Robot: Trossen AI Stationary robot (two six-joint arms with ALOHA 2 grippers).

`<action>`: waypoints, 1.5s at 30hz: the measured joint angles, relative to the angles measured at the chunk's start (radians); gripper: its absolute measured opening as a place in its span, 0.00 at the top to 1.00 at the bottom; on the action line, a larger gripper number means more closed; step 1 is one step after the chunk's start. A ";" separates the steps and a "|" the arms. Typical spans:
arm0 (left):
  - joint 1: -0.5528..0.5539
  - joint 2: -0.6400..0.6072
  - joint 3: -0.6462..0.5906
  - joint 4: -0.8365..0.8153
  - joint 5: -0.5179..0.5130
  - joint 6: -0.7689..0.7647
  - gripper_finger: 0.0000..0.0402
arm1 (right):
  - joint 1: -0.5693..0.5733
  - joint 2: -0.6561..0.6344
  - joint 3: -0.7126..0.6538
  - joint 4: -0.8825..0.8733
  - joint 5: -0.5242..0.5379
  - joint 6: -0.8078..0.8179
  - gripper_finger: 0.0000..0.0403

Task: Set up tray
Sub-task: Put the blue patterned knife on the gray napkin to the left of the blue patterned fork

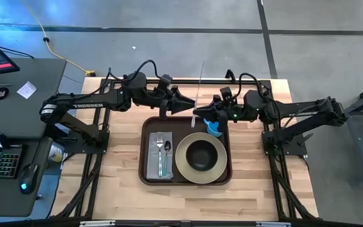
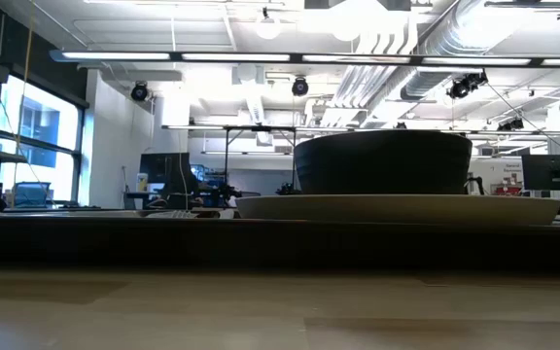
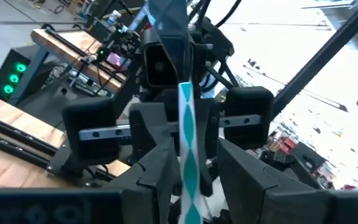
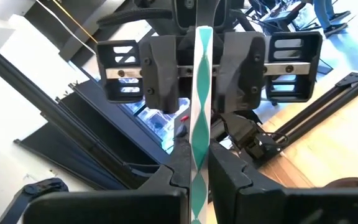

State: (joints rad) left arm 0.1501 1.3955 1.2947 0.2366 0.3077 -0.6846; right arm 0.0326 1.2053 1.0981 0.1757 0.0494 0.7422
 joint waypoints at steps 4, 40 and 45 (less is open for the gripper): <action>0.000 0.000 0.000 -0.001 0.024 0.002 0.61 | 0.000 0.000 0.000 -0.014 -0.004 0.000 0.95; 0.000 0.010 -0.001 -0.059 -0.053 -0.071 0.63 | 0.000 0.027 0.000 -0.043 -0.039 0.020 0.95; 0.000 0.010 -0.001 -0.060 -0.052 -0.072 0.73 | 0.000 0.033 0.000 -0.038 -0.040 0.028 0.95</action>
State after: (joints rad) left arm 0.1501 1.4059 1.2938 0.1767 0.2557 -0.7570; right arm 0.0322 1.2385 1.0985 0.1379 0.0096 0.7699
